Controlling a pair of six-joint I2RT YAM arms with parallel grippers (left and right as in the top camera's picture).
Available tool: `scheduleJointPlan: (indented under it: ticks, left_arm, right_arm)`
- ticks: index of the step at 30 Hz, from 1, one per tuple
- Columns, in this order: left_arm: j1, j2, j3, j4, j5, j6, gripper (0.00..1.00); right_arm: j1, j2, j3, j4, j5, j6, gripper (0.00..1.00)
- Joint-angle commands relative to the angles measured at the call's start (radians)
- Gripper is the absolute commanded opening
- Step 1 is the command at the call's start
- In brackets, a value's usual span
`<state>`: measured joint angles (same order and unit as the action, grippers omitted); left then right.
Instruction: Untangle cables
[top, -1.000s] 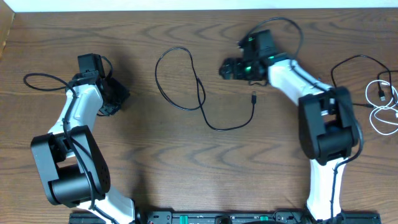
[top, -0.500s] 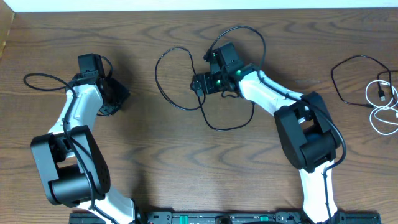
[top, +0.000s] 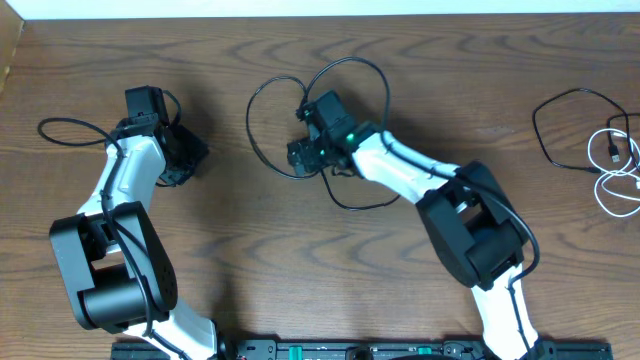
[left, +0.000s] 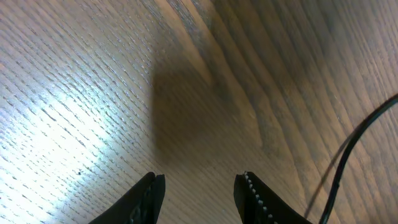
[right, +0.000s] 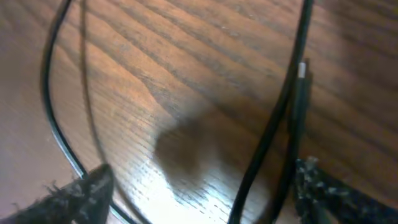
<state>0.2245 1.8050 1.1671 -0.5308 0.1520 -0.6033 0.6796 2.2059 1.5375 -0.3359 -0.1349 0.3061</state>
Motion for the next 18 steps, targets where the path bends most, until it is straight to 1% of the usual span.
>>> scheduleJointPlan:
  ticks: [1, 2, 5, 8, 9, 12, 16, 18]
  left_arm:
    - [-0.002, 0.006, -0.006, -0.003, -0.002, -0.005, 0.42]
    - [-0.002, 0.006, -0.006, -0.003, -0.002, -0.005, 0.42]
    - [-0.002, 0.006, -0.006, -0.003, -0.002, -0.005, 0.42]
    - [-0.002, 0.006, -0.006, -0.003, -0.002, -0.005, 0.42]
    - [-0.002, 0.006, -0.006, -0.003, -0.002, -0.005, 0.42]
    - [-0.002, 0.006, -0.006, -0.003, -0.002, -0.005, 0.42]
    - [-0.002, 0.006, -0.006, -0.003, -0.002, -0.005, 0.42]
    - [-0.002, 0.006, -0.006, -0.003, -0.002, -0.005, 0.42]
  right_arm:
    - [0.036, 0.022, -0.016, -0.01, 0.177, 0.007, 0.64]
    - [0.043, 0.022, -0.016, -0.011, 0.204, 0.007, 0.58]
    - [0.061, 0.022, -0.016, -0.013, 0.28, 0.007, 0.47]
    - [0.066, 0.022, -0.016, -0.015, 0.294, 0.007, 0.42]
    - [0.066, 0.022, -0.016, -0.017, 0.294, 0.007, 0.39]
    - [0.065, 0.022, -0.016, -0.026, 0.294, 0.006, 0.37]
    - [0.064, 0.022, -0.016, -0.032, 0.294, 0.006, 0.38]
    - [0.064, 0.022, -0.016, -0.032, 0.294, 0.007, 0.34]
